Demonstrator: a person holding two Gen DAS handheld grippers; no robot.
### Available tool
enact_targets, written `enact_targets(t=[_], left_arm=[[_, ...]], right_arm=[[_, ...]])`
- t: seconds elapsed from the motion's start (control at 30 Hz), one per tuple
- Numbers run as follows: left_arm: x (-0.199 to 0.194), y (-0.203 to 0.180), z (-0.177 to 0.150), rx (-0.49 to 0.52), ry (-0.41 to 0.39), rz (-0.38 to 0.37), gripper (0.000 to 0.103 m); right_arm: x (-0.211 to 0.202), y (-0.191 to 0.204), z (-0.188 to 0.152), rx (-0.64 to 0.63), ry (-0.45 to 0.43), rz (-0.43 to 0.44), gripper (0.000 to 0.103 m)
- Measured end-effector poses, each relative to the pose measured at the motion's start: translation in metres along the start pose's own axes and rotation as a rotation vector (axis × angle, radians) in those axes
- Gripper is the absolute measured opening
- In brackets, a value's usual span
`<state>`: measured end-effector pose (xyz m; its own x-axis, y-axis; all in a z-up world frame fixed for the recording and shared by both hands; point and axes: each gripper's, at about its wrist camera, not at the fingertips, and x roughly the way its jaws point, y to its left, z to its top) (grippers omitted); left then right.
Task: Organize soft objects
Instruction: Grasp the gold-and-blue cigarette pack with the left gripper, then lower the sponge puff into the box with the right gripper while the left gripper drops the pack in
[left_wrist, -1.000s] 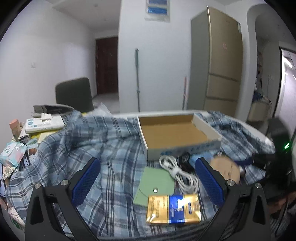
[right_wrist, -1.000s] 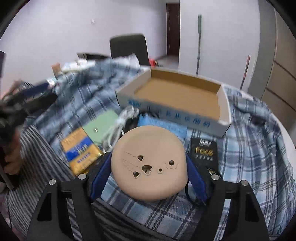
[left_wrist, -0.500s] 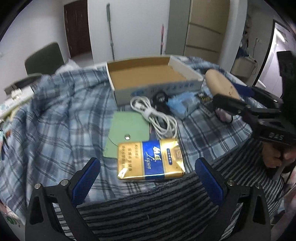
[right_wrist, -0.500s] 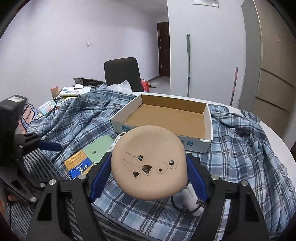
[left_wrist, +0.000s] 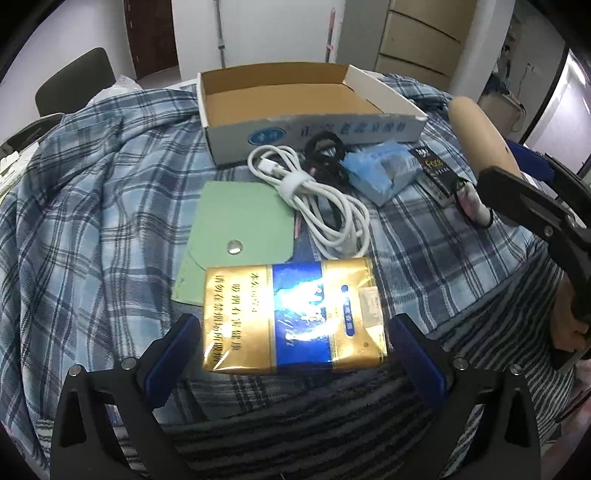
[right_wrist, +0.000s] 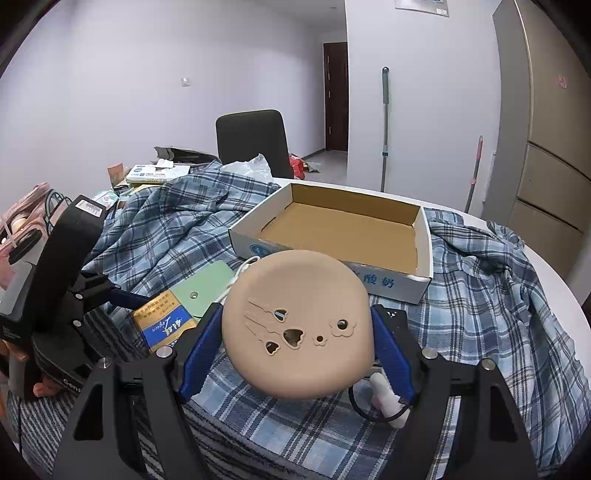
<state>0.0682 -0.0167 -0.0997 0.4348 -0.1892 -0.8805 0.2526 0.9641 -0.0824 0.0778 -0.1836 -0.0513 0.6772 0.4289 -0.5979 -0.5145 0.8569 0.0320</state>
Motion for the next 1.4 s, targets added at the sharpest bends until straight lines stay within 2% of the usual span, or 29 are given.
enact_targets(t=[0.07, 0.1, 0.23, 0.5, 0.83, 0.97, 1.07, 1.2, 1.4], left_arm=[[0.000, 0.002, -0.001, -0.011, -0.007, -0.005, 0.090], [0.000, 0.004, -0.002, -0.019, -0.008, -0.006, 0.089], [-0.012, 0.004, -0.008, -0.028, -0.079, 0.006, 0.088], [-0.053, -0.007, -0.023, 0.030, -0.318, 0.046, 0.088], [-0.083, -0.009, -0.027, 0.018, -0.479, 0.048, 0.088], [-0.107, -0.015, -0.033, 0.044, -0.601, 0.065, 0.088], [-0.133, -0.026, -0.032, 0.087, -0.707, 0.104, 0.088], [-0.161, -0.031, -0.019, 0.070, -0.791, 0.127, 0.088], [-0.190, -0.033, 0.015, 0.035, -0.925, 0.154, 0.088]], right_arm=[[0.001, 0.000, 0.000, 0.000, 0.003, -0.009, 0.077], [0.001, 0.000, 0.000, -0.002, 0.002, -0.011, 0.077], [0.002, 0.002, -0.001, -0.009, 0.008, -0.013, 0.077], [0.006, -0.003, -0.001, 0.010, 0.018, -0.015, 0.077], [0.004, -0.001, -0.002, 0.003, 0.005, -0.027, 0.077], [0.000, -0.005, 0.001, 0.022, -0.006, -0.041, 0.077], [-0.005, -0.011, 0.009, 0.047, -0.020, -0.096, 0.077], [-0.024, -0.014, 0.031, 0.043, -0.078, -0.136, 0.077], [-0.059, -0.012, 0.074, 0.011, -0.259, -0.204, 0.078]])
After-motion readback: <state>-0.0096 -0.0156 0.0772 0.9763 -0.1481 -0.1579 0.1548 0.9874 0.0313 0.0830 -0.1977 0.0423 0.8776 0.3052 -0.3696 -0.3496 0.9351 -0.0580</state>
